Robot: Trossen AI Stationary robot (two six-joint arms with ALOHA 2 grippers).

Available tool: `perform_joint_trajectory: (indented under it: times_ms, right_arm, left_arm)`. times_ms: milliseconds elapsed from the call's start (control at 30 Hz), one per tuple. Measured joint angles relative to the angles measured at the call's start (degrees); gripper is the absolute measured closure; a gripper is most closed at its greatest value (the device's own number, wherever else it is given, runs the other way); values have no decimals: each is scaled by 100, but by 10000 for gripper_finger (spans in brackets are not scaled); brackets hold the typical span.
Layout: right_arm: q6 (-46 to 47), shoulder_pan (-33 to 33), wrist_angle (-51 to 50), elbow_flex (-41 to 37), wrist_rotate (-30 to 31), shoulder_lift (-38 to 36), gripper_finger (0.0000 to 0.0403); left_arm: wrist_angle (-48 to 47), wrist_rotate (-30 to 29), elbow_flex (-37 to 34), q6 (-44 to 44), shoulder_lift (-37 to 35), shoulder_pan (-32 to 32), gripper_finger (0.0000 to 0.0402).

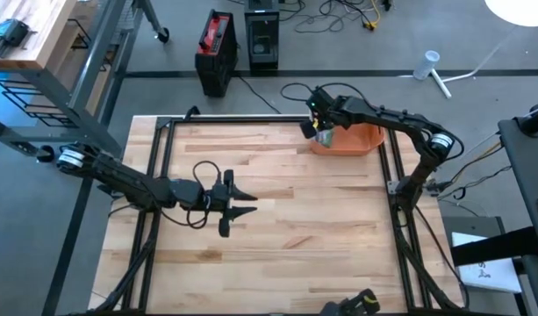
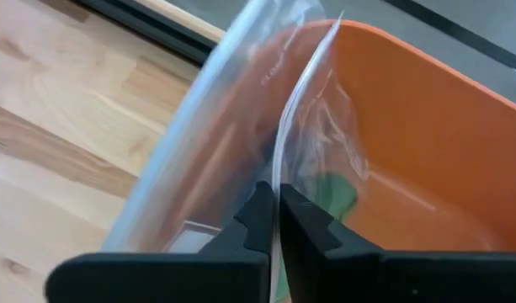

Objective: Roll bandage
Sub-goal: Close the transparent zip bag

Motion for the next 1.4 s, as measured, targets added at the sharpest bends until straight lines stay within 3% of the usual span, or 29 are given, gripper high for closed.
perform_joint_trajectory:
  times_ms: [233, 500, 667, 800, 1033, 1400]
  right_arm:
    - [-362, 19, -167, 27, -5, -134, 371]
    - [-1407, 374, -934, 528, -102, -972, 398]
    - [-1988, 1381, -1741, 970, -382, -1737, 400]
    - [-2087, 2511, -2096, 1040, -692, -2097, 401]
    - [-1989, 4091, -1902, 901, -771, -2036, 402]
    - [-2128, 4928, -1522, 896, -749, -1315, 403]
  left_arm:
    - [8, 0, 0, -46, 1, 0, 282]
    - [135, -123, -2, -110, 50, 6, 283]
    - [521, -591, 6, -204, 50, 63, 276]
    - [567, -562, 269, -418, 50, 277, 256]
    - [-1011, -195, 1542, -277, 480, 487, 204]
    - [-3733, -192, 3774, 421, 1780, 515, 150]
